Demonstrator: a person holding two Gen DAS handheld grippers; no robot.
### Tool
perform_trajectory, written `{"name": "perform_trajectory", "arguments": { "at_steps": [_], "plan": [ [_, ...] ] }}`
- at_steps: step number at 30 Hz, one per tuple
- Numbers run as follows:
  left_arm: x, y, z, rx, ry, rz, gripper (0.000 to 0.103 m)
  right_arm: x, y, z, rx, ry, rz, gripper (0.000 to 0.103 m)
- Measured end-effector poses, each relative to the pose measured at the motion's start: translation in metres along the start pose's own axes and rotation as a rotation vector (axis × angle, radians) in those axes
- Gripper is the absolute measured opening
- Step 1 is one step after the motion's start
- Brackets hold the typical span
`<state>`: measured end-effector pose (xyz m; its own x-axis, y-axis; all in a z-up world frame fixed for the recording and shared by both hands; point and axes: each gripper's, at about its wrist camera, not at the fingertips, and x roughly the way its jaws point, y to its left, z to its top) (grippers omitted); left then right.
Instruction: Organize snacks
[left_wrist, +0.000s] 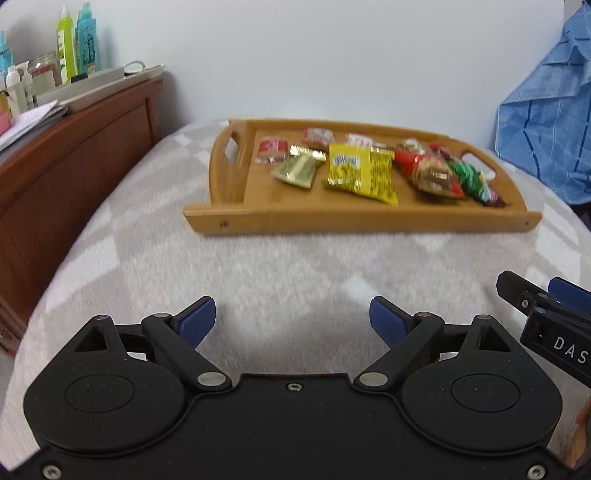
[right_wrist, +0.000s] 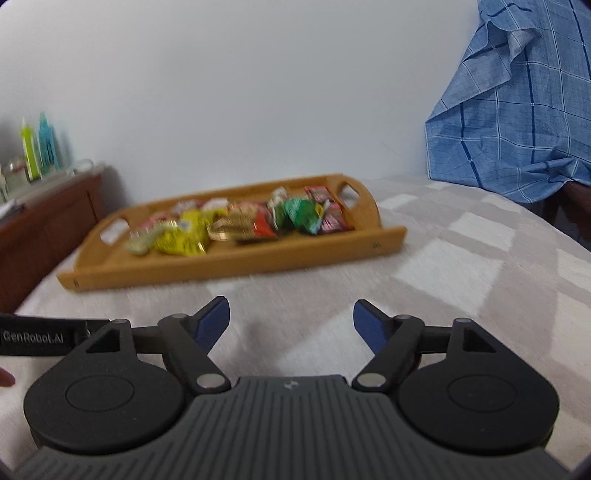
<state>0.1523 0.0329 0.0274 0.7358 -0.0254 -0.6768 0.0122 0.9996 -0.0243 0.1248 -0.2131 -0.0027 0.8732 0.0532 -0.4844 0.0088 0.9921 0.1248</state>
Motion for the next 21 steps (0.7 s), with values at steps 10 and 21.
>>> {"name": "perform_trajectory", "arguments": {
  "at_steps": [10,21],
  "plan": [
    [0.004,0.001,-0.019,-0.016,-0.051,0.009,0.103,0.004,0.001,-0.016,-0.016,0.019,0.025,0.098],
    [0.005,0.003,-0.025,-0.015,-0.088,0.005,0.103,0.009,0.008,-0.017,-0.059,0.044,0.014,0.103]
  ]
}}
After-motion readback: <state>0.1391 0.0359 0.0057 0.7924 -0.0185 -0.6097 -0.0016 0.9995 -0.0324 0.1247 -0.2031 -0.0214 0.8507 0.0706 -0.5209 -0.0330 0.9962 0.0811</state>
